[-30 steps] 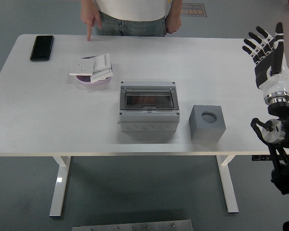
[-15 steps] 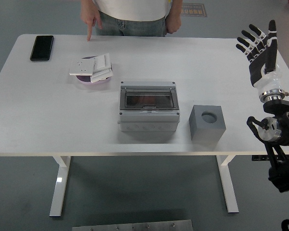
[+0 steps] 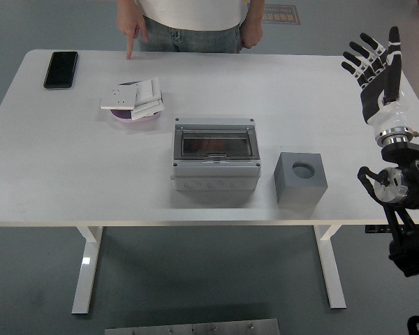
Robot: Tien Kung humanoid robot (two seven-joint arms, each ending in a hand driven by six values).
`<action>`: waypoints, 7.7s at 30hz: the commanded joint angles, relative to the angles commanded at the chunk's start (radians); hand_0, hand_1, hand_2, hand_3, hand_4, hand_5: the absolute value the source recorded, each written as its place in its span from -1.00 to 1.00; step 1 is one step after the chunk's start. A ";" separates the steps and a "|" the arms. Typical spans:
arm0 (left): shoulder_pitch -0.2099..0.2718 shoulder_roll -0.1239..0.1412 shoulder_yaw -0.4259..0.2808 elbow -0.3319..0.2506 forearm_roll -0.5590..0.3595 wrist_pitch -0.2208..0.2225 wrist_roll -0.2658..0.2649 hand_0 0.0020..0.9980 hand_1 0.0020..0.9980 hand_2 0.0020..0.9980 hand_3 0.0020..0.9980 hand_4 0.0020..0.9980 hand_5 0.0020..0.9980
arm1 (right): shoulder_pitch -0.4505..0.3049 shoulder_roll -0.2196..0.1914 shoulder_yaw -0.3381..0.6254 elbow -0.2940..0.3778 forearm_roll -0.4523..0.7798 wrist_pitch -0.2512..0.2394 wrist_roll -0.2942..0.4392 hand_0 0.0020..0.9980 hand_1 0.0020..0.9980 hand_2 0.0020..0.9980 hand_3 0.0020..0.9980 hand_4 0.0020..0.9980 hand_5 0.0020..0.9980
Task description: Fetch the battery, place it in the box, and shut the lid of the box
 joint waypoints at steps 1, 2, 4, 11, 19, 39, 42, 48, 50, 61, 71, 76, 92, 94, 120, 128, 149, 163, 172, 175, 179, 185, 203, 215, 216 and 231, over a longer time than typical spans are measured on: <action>0.000 0.000 -0.001 0.000 0.001 0.000 0.000 0.22 0.45 0.30 0.21 0.46 -0.53 | 0.000 0.000 0.000 0.000 0.000 0.000 0.000 0.55 0.44 0.46 0.53 0.89 0.89; -0.001 0.000 -0.001 0.000 0.001 0.000 0.000 0.22 0.45 0.30 0.21 0.46 -0.53 | 0.000 0.000 0.001 -0.001 0.000 0.000 0.000 0.55 0.44 0.46 0.53 0.89 0.89; -0.001 0.000 -0.001 0.000 0.002 0.000 0.001 0.22 0.45 0.30 0.21 0.46 -0.53 | 0.000 0.000 0.001 -0.001 0.000 0.000 0.001 0.55 0.44 0.46 0.53 0.89 0.89; -0.004 -0.001 -0.007 -0.001 0.012 0.000 0.006 0.22 0.45 0.30 0.21 0.46 -0.53 | 0.002 0.000 0.000 -0.002 -0.002 0.000 -0.001 0.55 0.45 0.46 0.53 0.89 0.89; -0.004 0.002 -0.011 -0.001 0.018 0.001 0.010 0.22 0.45 0.30 0.21 0.46 -0.54 | 0.004 0.002 0.000 -0.003 -0.007 -0.002 -0.003 0.55 0.45 0.46 0.53 0.89 0.89; -0.008 0.013 -0.007 -0.001 0.011 0.000 0.007 0.22 0.45 0.30 0.21 0.45 -0.55 | 0.017 0.007 -0.021 -0.006 -0.015 -0.006 -0.010 0.56 0.45 0.46 0.54 0.89 0.89; -0.006 0.018 -0.006 -0.001 0.007 0.001 0.006 0.22 0.45 0.30 0.21 0.45 -0.55 | 0.015 0.009 -0.021 -0.007 -0.017 -0.006 -0.011 0.56 0.45 0.46 0.54 0.89 0.89; -0.003 0.018 0.001 0.000 -0.007 0.000 0.000 0.22 0.45 0.30 0.21 0.45 -0.55 | 0.008 0.015 -0.014 -0.009 -0.019 -0.005 -0.012 0.56 0.45 0.47 0.54 0.89 0.89; -0.002 0.016 0.004 0.000 -0.010 0.000 -0.002 0.22 0.45 0.29 0.21 0.45 -0.56 | 0.008 0.015 -0.012 -0.009 -0.020 -0.004 -0.013 0.56 0.45 0.46 0.54 0.89 0.89; 0.000 0.010 0.010 0.001 -0.018 -0.002 -0.007 0.22 0.45 0.29 0.21 0.44 -0.56 | 0.008 0.014 -0.011 -0.010 -0.026 -0.005 -0.018 0.56 0.46 0.47 0.54 0.89 0.87; 0.001 0.008 0.011 0.002 -0.019 -0.003 -0.008 0.22 0.44 0.29 0.21 0.44 -0.56 | 0.006 0.012 -0.009 -0.009 -0.025 -0.004 -0.018 0.56 0.46 0.47 0.54 0.76 0.45; 0.001 0.008 0.011 0.002 -0.019 -0.003 -0.009 0.22 0.44 0.29 0.21 0.44 -0.56 | 0.005 0.011 -0.008 -0.010 -0.015 -0.004 -0.014 0.56 0.46 0.47 0.54 0.71 0.32; 0.001 0.007 0.006 0.001 -0.014 -0.001 -0.006 0.22 0.44 0.29 0.21 0.44 -0.57 | 0.006 0.008 -0.006 -0.019 0.059 -0.010 0.012 0.57 0.45 0.47 0.54 0.92 1.00; 0.001 0.007 0.005 0.001 -0.012 -0.001 -0.005 0.22 0.44 0.29 0.21 0.44 -0.57 | 0.006 0.008 -0.006 -0.015 0.040 -0.010 0.006 0.57 0.45 0.47 0.54 0.92 1.00; 0.003 0.006 0.003 0.001 -0.012 -0.001 -0.004 0.22 0.44 0.29 0.21 0.44 -0.57 | 0.009 0.004 -0.004 0.002 -0.042 0.011 -0.007 0.57 0.47 0.52 0.68 0.28 -0.28; 0.003 0.006 0.004 0.001 -0.013 -0.001 -0.004 0.22 0.44 0.29 0.20 0.44 -0.57 | 0.009 0.004 -0.002 0.003 -0.042 0.006 -0.010 0.58 0.48 0.54 0.69 -0.01 -0.45; 0.004 0.006 0.007 0.000 -0.017 -0.001 -0.006 0.22 0.44 0.29 0.20 0.44 -0.57 | 0.010 0.003 0.001 -0.002 0.000 0.008 0.001 0.57 0.48 0.54 0.68 0.92 0.49; 0.005 0.005 0.007 0.000 -0.018 -0.001 -0.006 0.22 0.44 0.29 0.20 0.44 -0.57 | 0.008 0.003 0.001 -0.002 -0.001 0.010 0.001 0.58 0.48 0.54 0.67 0.95 0.72; 0.003 0.005 0.006 0.000 -0.018 -0.002 -0.006 0.22 0.44 0.29 0.20 0.44 -0.57 | 0.006 0.003 -0.002 -0.003 0.000 0.009 0.001 0.58 0.48 0.54 0.67 0.94 0.72; 0.004 0.005 0.007 0.000 -0.018 -0.001 -0.006 0.22 0.44 0.29 0.20 0.44 -0.57 | 0.006 0.002 -0.002 -0.003 0.001 0.008 0.000 0.57 0.48 0.54 0.67 0.94 0.72; 0.004 0.006 0.005 -0.001 -0.018 0.000 -0.004 0.22 0.44 0.29 0.20 0.44 -0.57 | 0.007 0.001 -0.004 -0.005 0.011 0.007 0.001 0.57 0.48 0.54 0.67 0.94 0.72; 0.005 0.008 0.004 -0.002 -0.017 0.001 -0.003 0.22 0.45 0.29 0.20 0.44 -0.57 | 0.009 -0.001 -0.008 -0.009 0.037 0.007 0.008 0.58 0.48 0.54 0.66 0.93 0.73; 0.005 0.007 0.003 -0.002 -0.015 0.001 -0.002 0.23 0.45 0.29 0.20 0.44 -0.57 | 0.009 -0.001 -0.006 -0.014 0.086 0.012 0.016 0.58 0.47 0.53 0.59 0.96 1.00; 0.004 0.006 0.004 -0.001 -0.018 0.001 -0.004 0.23 0.45 0.29 0.20 0.44 -0.57 | 0.011 -0.001 -0.005 -0.010 0.074 0.016 -0.003 0.60 0.48 0.57 0.56 0.95 1.00; 0.005 0.006 0.003 -0.001 -0.018 0.001 -0.003 0.23 0.45 0.29 0.20 0.44 -0.57 | 0.011 -0.001 -0.005 -0.009 0.073 0.016 -0.004 0.60 0.48 0.57 0.56 0.95 1.00; 0.006 0.006 0.004 -0.001 -0.019 0.001 -0.003 0.23 0.45 0.29 0.20 0.44 -0.57 | 0.012 -0.001 -0.002 -0.002 0.060 0.022 -0.009 0.69 0.59 0.70 0.62 0.86 1.00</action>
